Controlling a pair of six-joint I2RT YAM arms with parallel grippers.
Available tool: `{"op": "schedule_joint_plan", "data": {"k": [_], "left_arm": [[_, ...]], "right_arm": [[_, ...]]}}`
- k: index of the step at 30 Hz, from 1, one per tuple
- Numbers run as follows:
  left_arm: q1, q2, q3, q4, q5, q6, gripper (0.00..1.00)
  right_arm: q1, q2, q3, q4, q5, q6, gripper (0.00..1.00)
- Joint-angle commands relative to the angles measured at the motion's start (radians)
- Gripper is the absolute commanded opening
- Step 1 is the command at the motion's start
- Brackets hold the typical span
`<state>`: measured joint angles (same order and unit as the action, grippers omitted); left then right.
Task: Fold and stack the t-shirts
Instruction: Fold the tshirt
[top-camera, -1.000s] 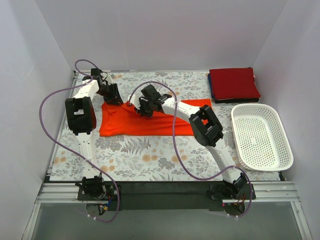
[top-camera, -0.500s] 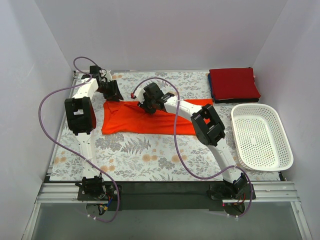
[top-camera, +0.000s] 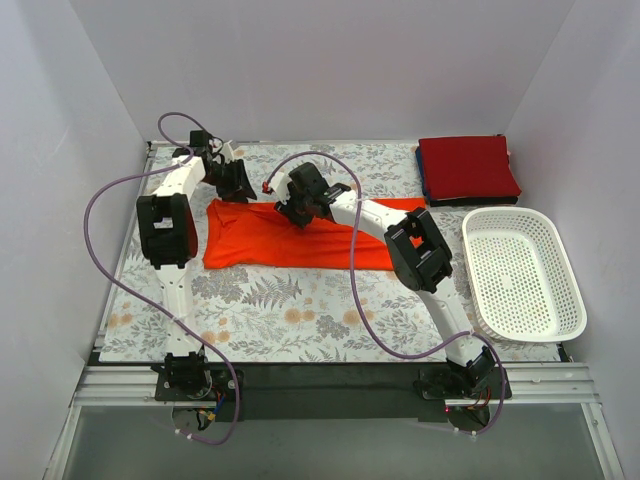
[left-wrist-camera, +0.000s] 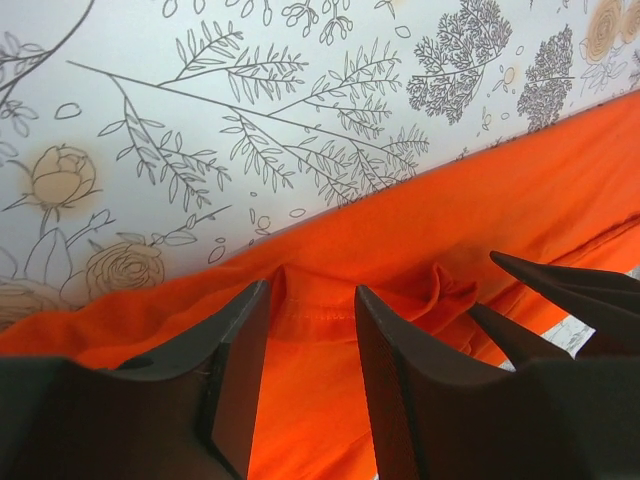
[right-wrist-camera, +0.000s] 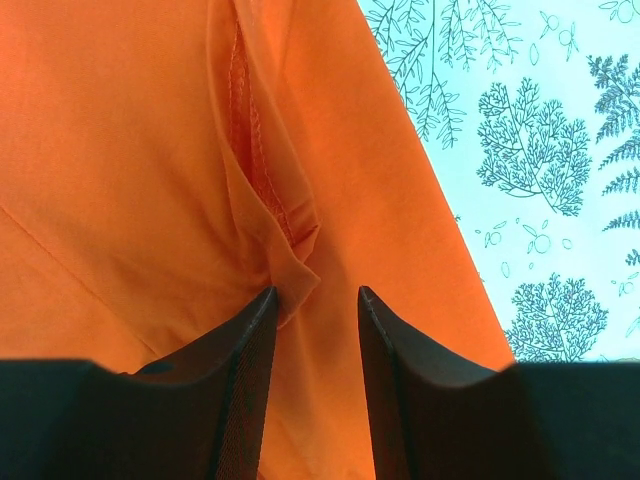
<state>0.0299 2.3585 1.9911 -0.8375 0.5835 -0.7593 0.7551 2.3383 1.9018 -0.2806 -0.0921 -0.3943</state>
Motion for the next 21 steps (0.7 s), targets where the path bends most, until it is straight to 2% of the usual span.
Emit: {"op": "schedule_joint_plan", "data": {"k": [1,4,5,8,21], "left_arm": [[-0.007,0.012,0.037,0.0,-0.011,-0.008,0.39],[-0.005,0.012,0.035,-0.005,-0.019,-0.005,0.39],[-0.005,0.013,0.034,-0.006,-0.019,-0.003,0.39],[-0.007,0.015,0.035,-0.009,-0.025,-0.003,0.39],[-0.012,0.004,0.041,0.006,0.012,-0.011,0.33]], "right_arm": [[-0.005,-0.053,0.042,0.031,-0.02,-0.003,0.45],[-0.008,-0.04,0.043,0.027,-0.012,-0.003,0.4],[-0.011,-0.04,0.043,0.031,-0.012,-0.003,0.34],[-0.013,-0.04,0.034,0.031,0.005,-0.003,0.28],[-0.016,-0.039,0.019,0.027,0.009,-0.006,0.27]]}}
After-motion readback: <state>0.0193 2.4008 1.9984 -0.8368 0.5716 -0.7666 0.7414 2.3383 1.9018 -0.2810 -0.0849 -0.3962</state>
